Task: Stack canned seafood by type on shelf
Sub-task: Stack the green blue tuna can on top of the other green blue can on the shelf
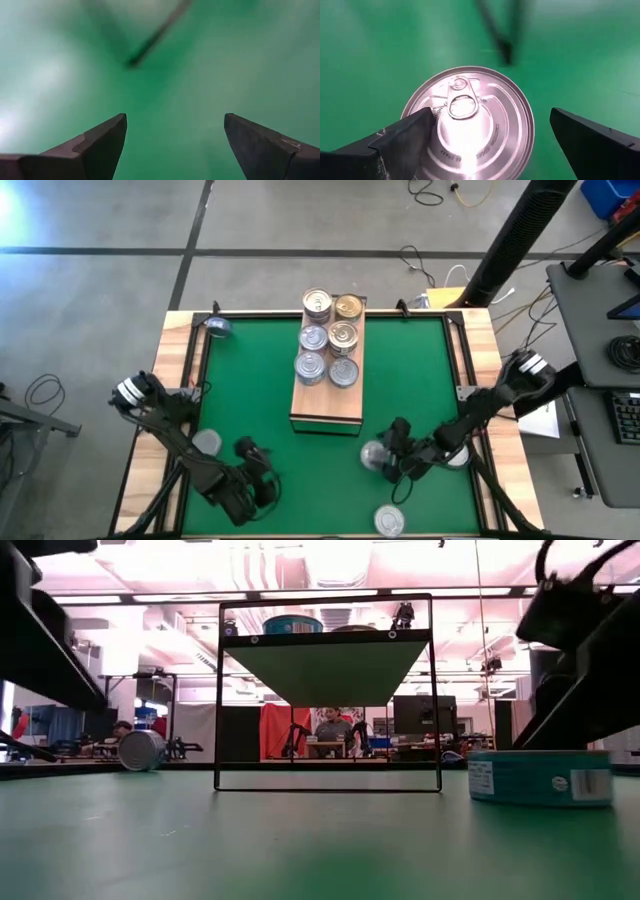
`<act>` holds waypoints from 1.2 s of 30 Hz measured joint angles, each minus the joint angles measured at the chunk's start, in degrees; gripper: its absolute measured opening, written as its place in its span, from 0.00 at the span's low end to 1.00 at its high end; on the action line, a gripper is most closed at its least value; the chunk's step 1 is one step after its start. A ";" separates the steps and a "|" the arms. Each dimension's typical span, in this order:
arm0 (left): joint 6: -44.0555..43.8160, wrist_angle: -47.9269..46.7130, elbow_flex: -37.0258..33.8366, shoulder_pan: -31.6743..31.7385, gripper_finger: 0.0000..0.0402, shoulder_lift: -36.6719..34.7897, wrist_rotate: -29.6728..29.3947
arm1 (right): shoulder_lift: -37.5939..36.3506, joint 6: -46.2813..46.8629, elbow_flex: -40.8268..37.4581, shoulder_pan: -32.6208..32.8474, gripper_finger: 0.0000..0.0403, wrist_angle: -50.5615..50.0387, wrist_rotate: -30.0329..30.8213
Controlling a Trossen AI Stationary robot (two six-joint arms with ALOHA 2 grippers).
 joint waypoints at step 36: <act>32.49 34.80 20.07 11.96 0.80 29.71 -5.24 | 14.24 -18.07 12.51 4.30 0.99 12.33 -9.85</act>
